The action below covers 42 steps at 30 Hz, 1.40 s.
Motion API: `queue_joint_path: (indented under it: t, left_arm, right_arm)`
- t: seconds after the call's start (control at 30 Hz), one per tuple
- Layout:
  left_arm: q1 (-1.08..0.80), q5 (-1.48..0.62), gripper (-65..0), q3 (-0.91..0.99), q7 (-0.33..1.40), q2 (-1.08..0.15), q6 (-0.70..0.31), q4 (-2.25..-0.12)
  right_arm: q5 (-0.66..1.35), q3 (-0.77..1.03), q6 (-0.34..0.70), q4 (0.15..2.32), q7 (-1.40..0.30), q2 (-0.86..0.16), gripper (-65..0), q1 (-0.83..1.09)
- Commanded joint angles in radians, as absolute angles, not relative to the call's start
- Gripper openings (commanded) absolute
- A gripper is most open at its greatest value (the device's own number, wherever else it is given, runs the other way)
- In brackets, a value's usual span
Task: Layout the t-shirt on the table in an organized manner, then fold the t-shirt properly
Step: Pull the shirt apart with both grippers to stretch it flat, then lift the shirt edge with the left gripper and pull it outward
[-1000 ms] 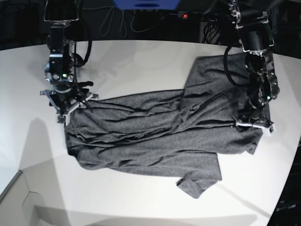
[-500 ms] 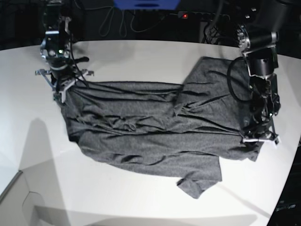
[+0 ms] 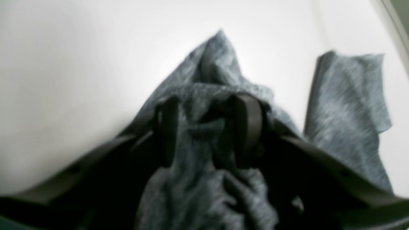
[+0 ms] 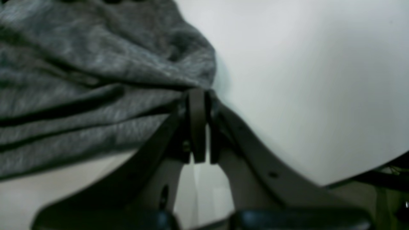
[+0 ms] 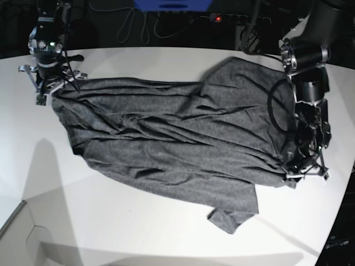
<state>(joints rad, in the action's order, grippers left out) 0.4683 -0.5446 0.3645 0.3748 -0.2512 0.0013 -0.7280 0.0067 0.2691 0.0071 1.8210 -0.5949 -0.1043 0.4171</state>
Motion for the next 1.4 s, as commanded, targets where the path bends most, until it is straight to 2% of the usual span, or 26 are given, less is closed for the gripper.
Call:
queue_joint_path:
  t: [0.0,0.07,0.23,0.4,0.5,0.67,0.93,1.07,1.2,1.33,1.37]
  left_arm:
    - [0.501,-0.553,-37.4,0.364,0.355,-0.266,-0.005,-0.771]
    - [0.487,-0.555,-37.4,0.366,0.36,-0.278,-0.005,-0.848]
    - [0.358,-0.564,-37.4,0.377,0.499,-0.28,-0.005,-1.141]
    - [0.094,-0.696,-37.4,0.377,0.598,-0.282,-0.005,-1.471]
    - [-0.074,-0.743,-37.4,0.377,0.598,-0.275,0.002,-1.572]
    - [-0.234,-0.746,-37.4,0.427,0.595,-0.231,0.002,-1.616]
    - [-0.328,-0.745,-37.4,0.538,0.607,-0.18,0.002,-1.62]
    - [-0.346,-0.745,-37.4,0.53,0.607,-0.18,-0.002,-1.612]
    - [-0.346,-0.743,-37.7,0.529,0.607,-0.179,-0.004,-1.569]
    - [-0.361,-0.743,-38.5,0.499,0.608,-0.18,-0.004,-1.557]
    - [-0.374,-0.743,-40.7,0.49,0.608,-0.183,-0.004,-1.56]
  right_arm:
    - [0.001,0.274,0.002,1.851,-0.579,-0.111,-65.0,0.433]
    - [0.001,0.272,0.004,1.863,-0.579,-0.094,-65.0,0.438]
    - [0.002,0.271,0.005,1.877,-0.579,-0.084,-65.0,0.44]
    - [0.001,0.277,0.005,1.897,-0.587,-0.061,-65.0,0.441]
    - [0.001,0.274,0.005,1.913,-0.639,-0.059,-65.0,0.441]
    - [0.001,0.272,0.005,1.919,-0.657,-0.056,-65.0,0.437]
    - [0.001,0.277,0.005,1.919,-0.659,-0.036,-64.4,0.435]
    - [0.001,0.277,0.005,1.919,-0.653,-0.035,-55.0,0.441]
    - [0.002,0.278,0.005,1.92,-0.651,-0.035,-48.5,0.441]
    - [0.002,0.278,0.005,1.945,-0.651,-0.036,-46.5,0.444]
    - [0.002,0.278,0.005,1.957,-0.651,-0.036,-46.5,0.444]
